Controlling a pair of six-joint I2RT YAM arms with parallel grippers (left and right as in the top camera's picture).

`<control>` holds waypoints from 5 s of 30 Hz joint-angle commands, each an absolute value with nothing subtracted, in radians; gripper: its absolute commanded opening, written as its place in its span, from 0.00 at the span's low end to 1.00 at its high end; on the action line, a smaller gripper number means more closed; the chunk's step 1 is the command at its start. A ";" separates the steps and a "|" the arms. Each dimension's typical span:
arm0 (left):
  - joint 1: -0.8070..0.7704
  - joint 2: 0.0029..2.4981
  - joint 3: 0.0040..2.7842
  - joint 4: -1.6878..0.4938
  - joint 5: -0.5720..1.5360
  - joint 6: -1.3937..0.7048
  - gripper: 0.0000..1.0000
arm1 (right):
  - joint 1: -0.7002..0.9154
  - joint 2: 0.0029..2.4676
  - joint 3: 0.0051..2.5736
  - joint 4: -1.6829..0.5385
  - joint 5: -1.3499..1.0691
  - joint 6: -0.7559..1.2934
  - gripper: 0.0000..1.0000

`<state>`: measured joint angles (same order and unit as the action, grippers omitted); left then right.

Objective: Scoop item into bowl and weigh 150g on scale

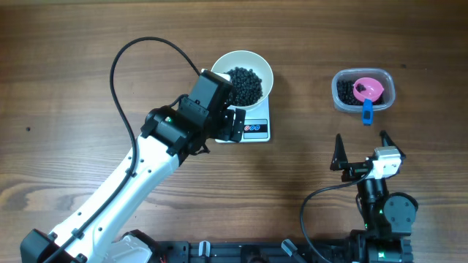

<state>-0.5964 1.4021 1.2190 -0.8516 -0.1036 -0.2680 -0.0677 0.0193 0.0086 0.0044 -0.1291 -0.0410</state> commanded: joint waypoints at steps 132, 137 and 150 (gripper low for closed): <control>-0.179 0.386 0.453 -0.640 0.012 -0.051 1.00 | -0.062 0.004 0.006 0.006 -0.108 -0.023 1.00; -0.094 0.313 0.341 -0.533 0.082 0.001 1.00 | -0.062 0.004 0.006 0.006 -0.108 -0.023 0.99; -0.039 0.164 0.102 -0.315 0.119 0.004 1.00 | -0.062 0.004 0.006 0.006 -0.108 -0.023 1.00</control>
